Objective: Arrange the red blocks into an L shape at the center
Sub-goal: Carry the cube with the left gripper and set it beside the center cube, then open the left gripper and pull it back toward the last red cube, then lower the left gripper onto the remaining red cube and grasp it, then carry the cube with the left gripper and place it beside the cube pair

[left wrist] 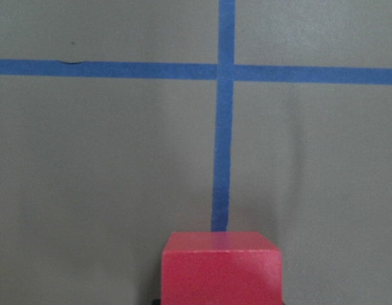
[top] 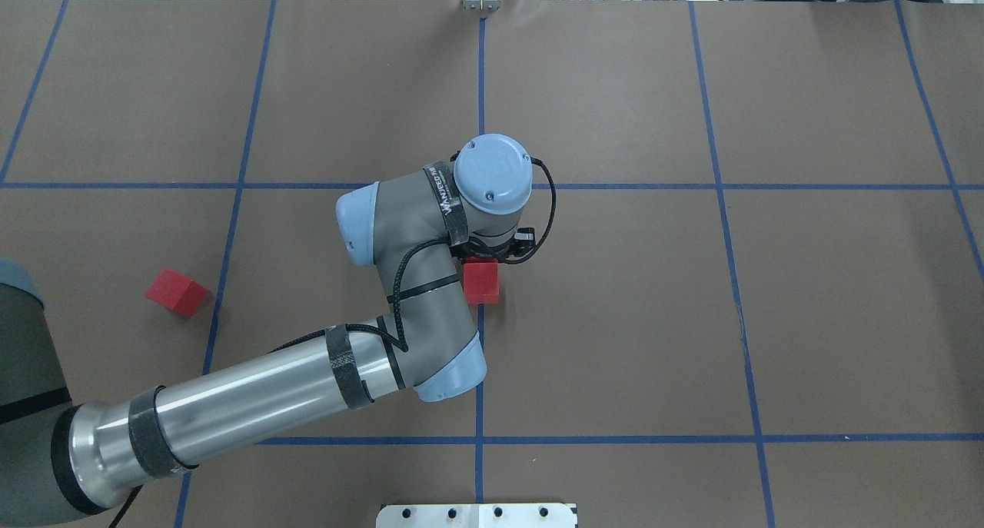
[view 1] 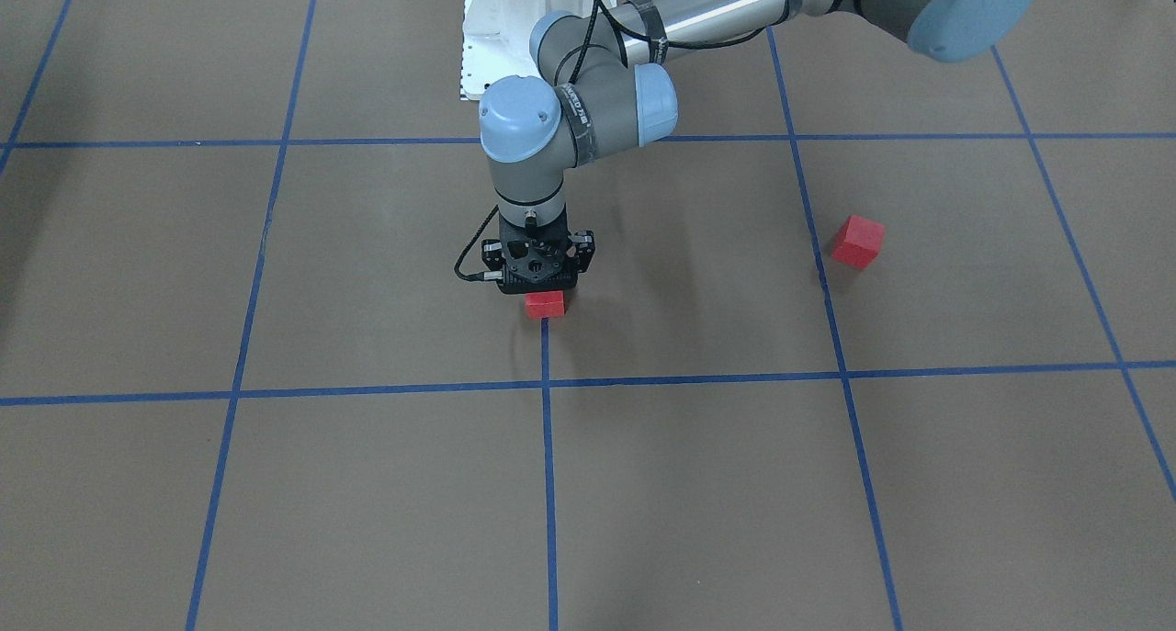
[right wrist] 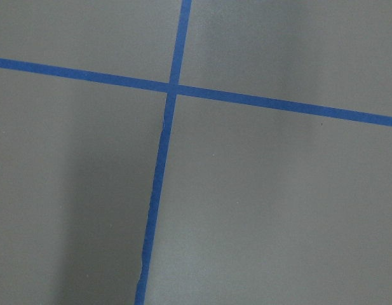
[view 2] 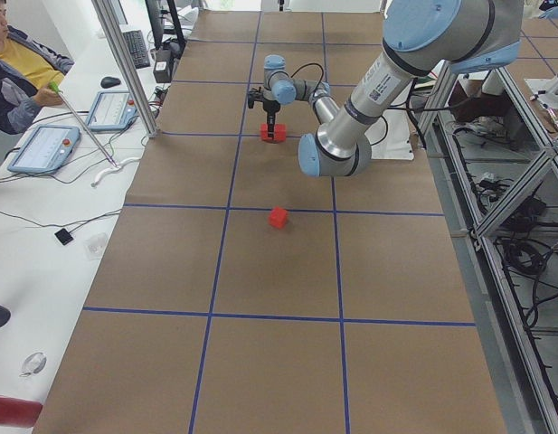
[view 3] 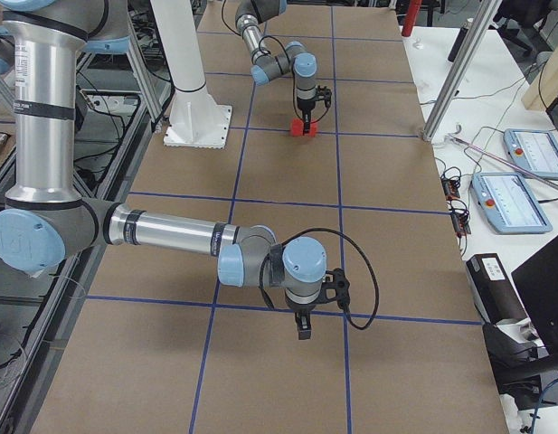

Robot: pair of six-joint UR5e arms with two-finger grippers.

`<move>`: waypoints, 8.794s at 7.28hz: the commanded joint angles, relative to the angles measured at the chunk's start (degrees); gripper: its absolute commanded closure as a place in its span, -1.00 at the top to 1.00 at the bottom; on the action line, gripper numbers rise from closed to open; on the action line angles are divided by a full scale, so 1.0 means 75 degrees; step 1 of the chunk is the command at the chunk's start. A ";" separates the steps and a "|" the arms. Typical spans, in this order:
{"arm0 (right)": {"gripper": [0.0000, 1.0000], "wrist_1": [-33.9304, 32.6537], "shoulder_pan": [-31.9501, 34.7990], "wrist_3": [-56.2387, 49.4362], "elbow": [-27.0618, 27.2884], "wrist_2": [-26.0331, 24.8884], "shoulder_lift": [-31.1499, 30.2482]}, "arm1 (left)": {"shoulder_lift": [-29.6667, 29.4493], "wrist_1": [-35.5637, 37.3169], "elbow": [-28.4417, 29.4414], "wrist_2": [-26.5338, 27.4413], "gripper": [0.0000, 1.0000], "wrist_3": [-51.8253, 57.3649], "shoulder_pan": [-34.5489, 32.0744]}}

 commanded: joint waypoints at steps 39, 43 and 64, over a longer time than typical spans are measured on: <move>1.00 0.0000 -0.0006 0.0070 -0.0034 -0.0023 0.0116 | 0.7185 -0.2353 -0.4243 -0.1762 1.00 0.4818 -0.1886; 1.00 0.0000 -0.0006 0.0070 -0.0034 -0.0023 0.0127 | 0.7185 -0.2353 -0.4243 -0.1762 -0.97 0.4841 -0.1863; 1.00 -0.0023 0.0099 0.0105 -0.0350 -0.0012 0.0034 | 0.2476 -0.0865 -0.2722 -0.1447 -1.00 1.1800 -0.1501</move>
